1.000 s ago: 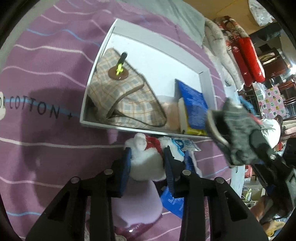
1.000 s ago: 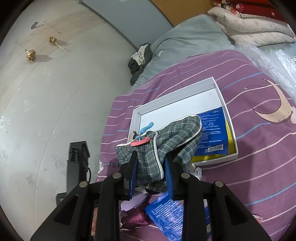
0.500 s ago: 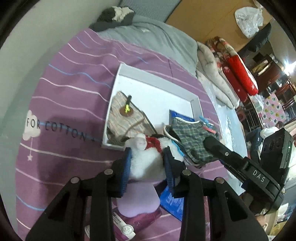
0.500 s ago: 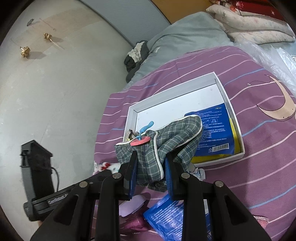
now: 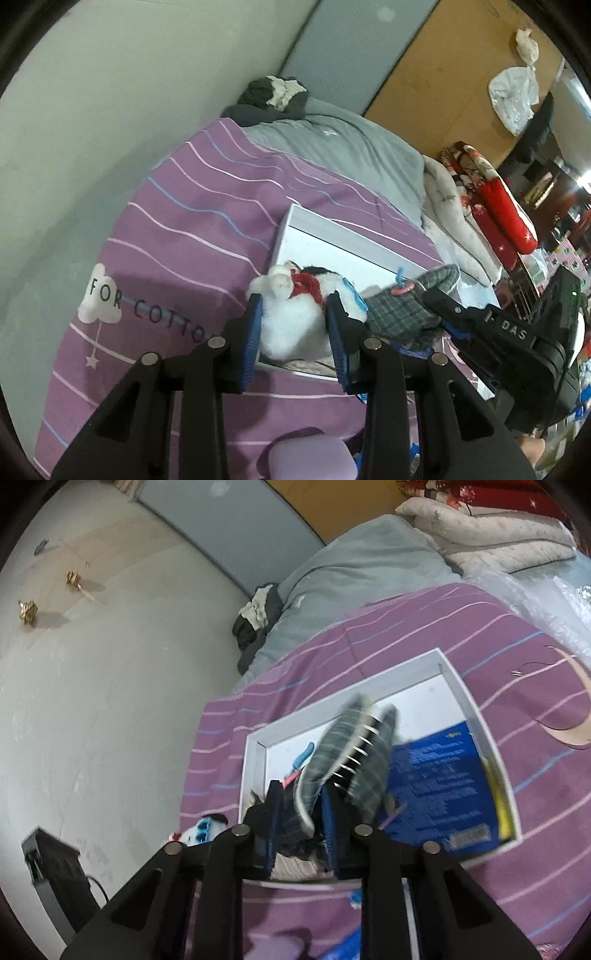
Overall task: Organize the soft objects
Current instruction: 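Lower the green pouch into the tray and open the right gripper while the left carries the bear in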
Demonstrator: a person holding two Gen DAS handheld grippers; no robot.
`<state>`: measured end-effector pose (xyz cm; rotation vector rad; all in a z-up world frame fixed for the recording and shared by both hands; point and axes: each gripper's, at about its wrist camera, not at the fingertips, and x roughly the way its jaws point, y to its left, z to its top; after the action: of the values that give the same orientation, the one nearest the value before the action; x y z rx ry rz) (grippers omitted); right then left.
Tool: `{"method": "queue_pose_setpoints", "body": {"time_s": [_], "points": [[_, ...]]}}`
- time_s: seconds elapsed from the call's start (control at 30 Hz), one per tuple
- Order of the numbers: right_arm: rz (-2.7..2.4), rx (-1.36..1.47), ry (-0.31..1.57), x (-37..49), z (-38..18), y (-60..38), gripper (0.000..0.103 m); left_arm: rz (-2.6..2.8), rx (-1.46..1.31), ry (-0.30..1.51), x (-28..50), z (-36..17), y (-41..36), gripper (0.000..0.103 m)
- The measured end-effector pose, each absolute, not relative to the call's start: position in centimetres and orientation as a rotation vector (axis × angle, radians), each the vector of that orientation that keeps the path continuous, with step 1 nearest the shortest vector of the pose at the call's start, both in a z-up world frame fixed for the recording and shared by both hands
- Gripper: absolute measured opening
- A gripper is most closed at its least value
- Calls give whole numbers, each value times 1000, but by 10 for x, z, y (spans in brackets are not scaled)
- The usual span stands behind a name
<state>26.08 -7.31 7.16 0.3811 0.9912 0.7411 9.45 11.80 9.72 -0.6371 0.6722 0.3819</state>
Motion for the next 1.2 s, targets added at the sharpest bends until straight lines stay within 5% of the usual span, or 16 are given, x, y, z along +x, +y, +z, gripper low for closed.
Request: {"method": "queue_pose_setpoints", "body": {"time_s": [0.57, 0.83, 1.2], "points": [[904, 605, 879, 290, 50, -43, 11, 427, -732, 587, 81, 91, 142, 36], [781, 419, 1064, 289, 5, -24, 10, 442, -770, 575, 72, 87, 153, 36], [791, 295, 1063, 279, 10, -29, 10, 386, -727, 626, 86, 84, 142, 36]]}}
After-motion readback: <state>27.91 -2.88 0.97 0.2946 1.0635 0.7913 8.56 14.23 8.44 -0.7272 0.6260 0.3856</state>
